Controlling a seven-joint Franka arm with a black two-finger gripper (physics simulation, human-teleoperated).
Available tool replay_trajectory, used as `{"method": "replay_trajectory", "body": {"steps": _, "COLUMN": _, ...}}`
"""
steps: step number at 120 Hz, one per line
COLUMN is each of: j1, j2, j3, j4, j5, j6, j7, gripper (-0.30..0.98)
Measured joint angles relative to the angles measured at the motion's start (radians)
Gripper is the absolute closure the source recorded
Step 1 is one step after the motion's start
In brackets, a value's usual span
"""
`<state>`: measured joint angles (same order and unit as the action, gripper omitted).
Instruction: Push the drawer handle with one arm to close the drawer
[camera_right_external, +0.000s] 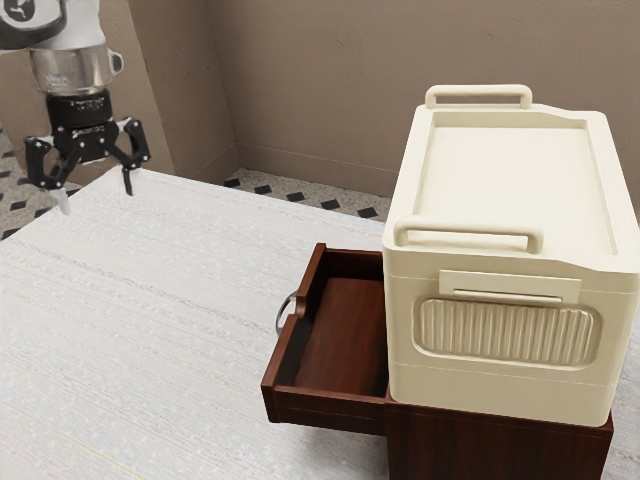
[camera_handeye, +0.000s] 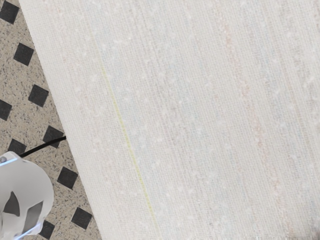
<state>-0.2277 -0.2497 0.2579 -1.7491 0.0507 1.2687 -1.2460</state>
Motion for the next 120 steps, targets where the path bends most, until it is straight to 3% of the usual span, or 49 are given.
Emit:
{"method": "replay_trajectory", "body": {"steps": 17, "j1": -0.057, "j2": -0.074, "j3": 0.013, "j4": -0.072, "j5": -0.031, "j6": 0.159, "j7": 0.016, "gripper": 0.00}}
{"method": "replay_trajectory", "body": {"steps": 34, "j1": -0.103, "j2": -0.104, "j3": 0.032, "j4": -0.106, "j5": -0.046, "j6": 0.183, "j7": 0.021, "gripper": 0.01}}
{"method": "replay_trajectory", "body": {"steps": 54, "j1": -0.160, "j2": -0.108, "j3": 0.032, "j4": -0.127, "j5": 0.008, "j6": 0.182, "j7": 0.065, "gripper": 0.43}}
{"method": "replay_trajectory", "body": {"steps": 68, "j1": -0.172, "j2": -0.114, "j3": 0.033, "j4": -0.224, "j5": 0.076, "j6": 0.257, "j7": 0.186, "gripper": 0.61}}
{"method": "replay_trajectory", "body": {"steps": 89, "j1": -0.173, "j2": -0.159, "j3": 0.032, "j4": -0.411, "j5": 0.128, "j6": 0.454, "j7": 0.426, "gripper": 0.72}}
{"method": "replay_trajectory", "body": {"steps": 120, "j1": -0.174, "j2": -0.182, "j3": 0.027, "j4": -0.575, "j5": 0.147, "j6": 0.686, "j7": 0.712, "gripper": 0.77}}
